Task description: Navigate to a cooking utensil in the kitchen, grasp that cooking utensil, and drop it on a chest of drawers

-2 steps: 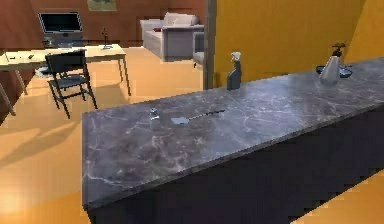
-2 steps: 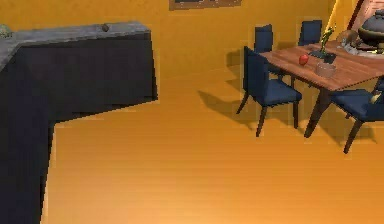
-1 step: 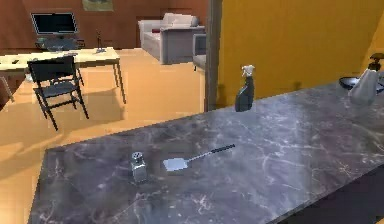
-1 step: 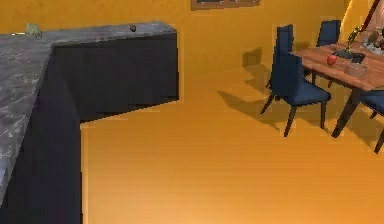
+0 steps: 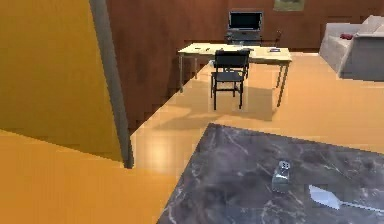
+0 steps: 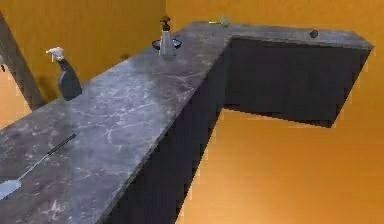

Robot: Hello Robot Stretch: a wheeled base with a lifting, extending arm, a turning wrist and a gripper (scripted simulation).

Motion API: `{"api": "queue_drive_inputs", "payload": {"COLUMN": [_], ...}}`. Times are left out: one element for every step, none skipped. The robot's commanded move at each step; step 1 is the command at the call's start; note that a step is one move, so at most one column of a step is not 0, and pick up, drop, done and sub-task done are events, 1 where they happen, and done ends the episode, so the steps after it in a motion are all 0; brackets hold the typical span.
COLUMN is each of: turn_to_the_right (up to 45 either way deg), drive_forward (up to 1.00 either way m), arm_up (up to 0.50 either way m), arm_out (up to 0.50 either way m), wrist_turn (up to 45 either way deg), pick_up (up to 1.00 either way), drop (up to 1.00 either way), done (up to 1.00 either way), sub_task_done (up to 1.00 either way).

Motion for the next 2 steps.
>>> {"api": "queue_drive_inputs", "payload": {"turn_to_the_right": [-30.0, 0.0], "drive_forward": [0.00, 0.00], "arm_up": [0.00, 0.50], "arm_out": [0.00, 0.00], "wrist_turn": [0.0, 0.0], "pick_up": [0.00, 0.00], "drop": [0.00, 0.00], "done": [0.00, 0.00], "sub_task_done": [0.00, 0.00]}}
